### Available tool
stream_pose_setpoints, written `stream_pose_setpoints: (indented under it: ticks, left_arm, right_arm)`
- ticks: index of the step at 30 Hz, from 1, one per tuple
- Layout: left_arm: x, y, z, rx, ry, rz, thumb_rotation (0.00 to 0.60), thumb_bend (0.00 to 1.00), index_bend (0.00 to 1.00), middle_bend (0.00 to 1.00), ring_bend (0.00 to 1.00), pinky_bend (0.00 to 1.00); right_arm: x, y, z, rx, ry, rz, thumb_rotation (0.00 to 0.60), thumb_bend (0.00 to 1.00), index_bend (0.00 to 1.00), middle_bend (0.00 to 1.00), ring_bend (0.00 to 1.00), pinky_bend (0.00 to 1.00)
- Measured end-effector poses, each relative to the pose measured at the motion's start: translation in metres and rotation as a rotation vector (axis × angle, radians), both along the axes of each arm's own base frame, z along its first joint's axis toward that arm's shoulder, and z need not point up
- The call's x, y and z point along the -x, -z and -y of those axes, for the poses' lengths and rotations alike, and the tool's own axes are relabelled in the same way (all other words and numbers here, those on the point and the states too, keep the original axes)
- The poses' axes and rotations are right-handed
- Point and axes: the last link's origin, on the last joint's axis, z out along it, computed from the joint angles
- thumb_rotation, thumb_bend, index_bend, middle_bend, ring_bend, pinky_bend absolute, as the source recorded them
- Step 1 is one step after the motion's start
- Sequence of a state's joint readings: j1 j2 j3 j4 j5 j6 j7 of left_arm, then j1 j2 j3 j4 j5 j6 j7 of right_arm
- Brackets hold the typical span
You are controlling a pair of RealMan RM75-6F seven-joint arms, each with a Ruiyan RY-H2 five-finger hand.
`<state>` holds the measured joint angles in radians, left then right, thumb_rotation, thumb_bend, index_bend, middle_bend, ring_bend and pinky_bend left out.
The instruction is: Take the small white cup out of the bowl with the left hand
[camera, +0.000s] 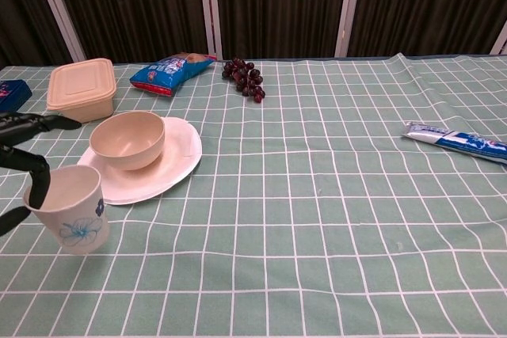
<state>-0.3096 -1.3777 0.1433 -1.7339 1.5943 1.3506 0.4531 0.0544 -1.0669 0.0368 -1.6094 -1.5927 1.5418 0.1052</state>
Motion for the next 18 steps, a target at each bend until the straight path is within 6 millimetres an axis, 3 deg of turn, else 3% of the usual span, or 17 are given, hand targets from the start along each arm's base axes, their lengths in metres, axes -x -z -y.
stream_pose_setpoints:
  ticks: [14,17,18]
  left_arm:
    - [0.008,0.022,0.01,0.038,0.006,-0.036,0.6,0.66,0.54,0.0,0.0,0.0]
    - [0.01,0.023,0.013,0.05,0.004,-0.046,0.6,0.66,0.48,0.0,0.0,0.0]
    - [0.011,0.023,0.014,0.055,0.004,-0.052,0.6,0.66,0.42,0.0,0.0,0.0]
  right_arm:
    - [0.0,0.0,0.0,-0.002,-0.001,0.0,0.6,0.06,0.0,0.0,0.0,0.0]
    - [0.0,0.0,0.0,-0.003,0.0,0.002,0.6,0.06,0.0,0.0,0.0,0.0]
    - [0.0,0.0,0.0,-0.003,0.0,0.002,0.6,0.06,0.0,0.0,0.0,0.0]
